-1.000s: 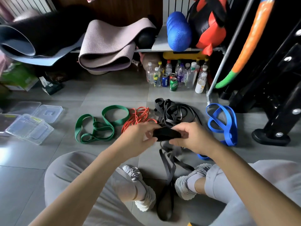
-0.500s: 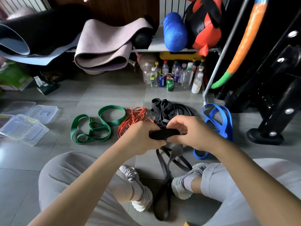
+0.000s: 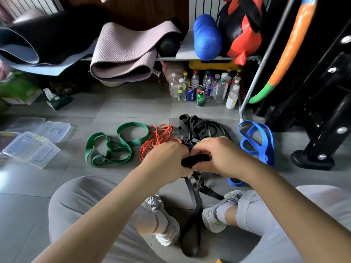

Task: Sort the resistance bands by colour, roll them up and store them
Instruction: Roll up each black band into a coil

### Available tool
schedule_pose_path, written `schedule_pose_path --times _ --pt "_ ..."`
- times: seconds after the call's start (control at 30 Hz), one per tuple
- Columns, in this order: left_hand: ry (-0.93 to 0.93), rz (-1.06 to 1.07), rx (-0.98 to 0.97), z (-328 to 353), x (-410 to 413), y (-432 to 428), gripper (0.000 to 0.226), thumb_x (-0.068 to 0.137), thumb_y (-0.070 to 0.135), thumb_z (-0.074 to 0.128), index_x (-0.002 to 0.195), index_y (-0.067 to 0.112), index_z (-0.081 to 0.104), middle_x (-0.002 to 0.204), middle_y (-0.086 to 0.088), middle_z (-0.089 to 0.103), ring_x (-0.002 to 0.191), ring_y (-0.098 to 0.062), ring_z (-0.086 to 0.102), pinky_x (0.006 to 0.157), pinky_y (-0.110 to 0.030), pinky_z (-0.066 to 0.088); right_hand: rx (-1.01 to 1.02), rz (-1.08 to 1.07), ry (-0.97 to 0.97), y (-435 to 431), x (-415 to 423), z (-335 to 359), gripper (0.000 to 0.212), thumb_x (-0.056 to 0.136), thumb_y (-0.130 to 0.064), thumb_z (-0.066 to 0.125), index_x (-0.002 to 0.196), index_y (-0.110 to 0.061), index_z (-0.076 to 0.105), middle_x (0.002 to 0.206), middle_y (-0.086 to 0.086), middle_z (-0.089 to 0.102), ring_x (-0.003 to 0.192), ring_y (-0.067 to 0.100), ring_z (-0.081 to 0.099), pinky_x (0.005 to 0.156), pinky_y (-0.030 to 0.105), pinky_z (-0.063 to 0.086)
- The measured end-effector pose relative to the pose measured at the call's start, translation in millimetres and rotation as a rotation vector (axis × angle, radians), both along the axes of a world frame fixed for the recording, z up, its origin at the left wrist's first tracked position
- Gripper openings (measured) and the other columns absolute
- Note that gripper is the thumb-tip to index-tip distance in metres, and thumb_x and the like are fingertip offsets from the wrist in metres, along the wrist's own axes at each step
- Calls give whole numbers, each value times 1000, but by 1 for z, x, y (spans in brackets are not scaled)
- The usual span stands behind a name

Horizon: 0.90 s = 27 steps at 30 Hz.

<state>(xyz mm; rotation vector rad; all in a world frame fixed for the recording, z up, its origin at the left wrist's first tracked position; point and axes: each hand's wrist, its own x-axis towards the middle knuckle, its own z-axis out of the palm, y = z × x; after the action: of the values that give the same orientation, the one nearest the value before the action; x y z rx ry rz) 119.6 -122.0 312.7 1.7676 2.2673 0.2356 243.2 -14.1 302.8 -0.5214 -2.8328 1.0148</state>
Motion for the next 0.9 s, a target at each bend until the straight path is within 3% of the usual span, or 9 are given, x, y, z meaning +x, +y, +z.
schedule_pose_path --times 0.17,0.3,0.4,0.47,0.53,0.63,0.7,0.83,0.9 --pt "-451 145 259 -11 -6 -9 17 66 23 78 76 27 65 70 10 58 63 -7 55 65 -30 50 -436 -156 170 6 16 -13 33 71 -6 79 94 -25 65 90 3 69 80 8 64 77 21 51" --pt "-781 249 302 -11 -10 -19 27 66 8 81 73 27 64 62 10 63 50 2 53 52 -10 40 -410 -123 120 1 21 -26 20 76 -6 74 88 -21 68 83 -7 69 76 -5 60 76 14 45" --pt "-1120 306 366 -15 -13 -22 24 64 4 82 75 18 66 68 -3 68 59 -9 61 58 -18 53 -621 -202 312 -3 17 -29 25 77 -4 72 90 -26 71 78 -10 71 74 -2 63 72 12 48" --pt "-1338 349 415 -19 -15 -23 24 62 11 80 81 13 65 74 -8 69 64 -17 65 65 -27 55 -809 -235 431 -8 12 -29 18 70 -25 78 85 -33 75 77 -10 72 75 2 63 73 15 51" --pt "-1458 379 436 -21 -14 -22 23 67 8 74 85 10 61 73 -6 69 60 -14 65 63 -24 53 -870 -224 476 -14 8 -35 31 56 -47 83 85 -38 75 80 -2 72 77 13 62 77 26 50" --pt "-1615 411 463 -27 -8 -21 18 71 3 68 86 9 60 73 -4 70 62 -11 66 63 -20 56 -826 -287 499 -20 5 -40 21 63 -28 78 81 -38 75 73 -2 70 72 13 60 76 32 48" --pt "-1488 392 427 -33 -9 -23 21 70 11 75 88 16 65 78 -3 69 68 -14 66 66 -23 56 -758 -327 449 -17 7 -39 22 67 -19 74 80 -37 74 74 -3 71 71 12 62 76 31 49" --pt "-388 101 198 -24 -18 -17 55 64 40 78 116 31 60 98 8 52 73 -3 50 69 -18 42 -125 -200 151 -7 10 -30 17 75 -19 76 92 -19 74 82 3 69 71 15 59 71 35 49" --pt "-106 -63 133 -12 -13 -10 54 74 37 73 123 25 55 106 5 54 90 -11 53 79 -25 44 116 -105 45 -8 4 -20 24 76 -30 70 95 -16 72 85 2 66 77 16 57 69 33 45"
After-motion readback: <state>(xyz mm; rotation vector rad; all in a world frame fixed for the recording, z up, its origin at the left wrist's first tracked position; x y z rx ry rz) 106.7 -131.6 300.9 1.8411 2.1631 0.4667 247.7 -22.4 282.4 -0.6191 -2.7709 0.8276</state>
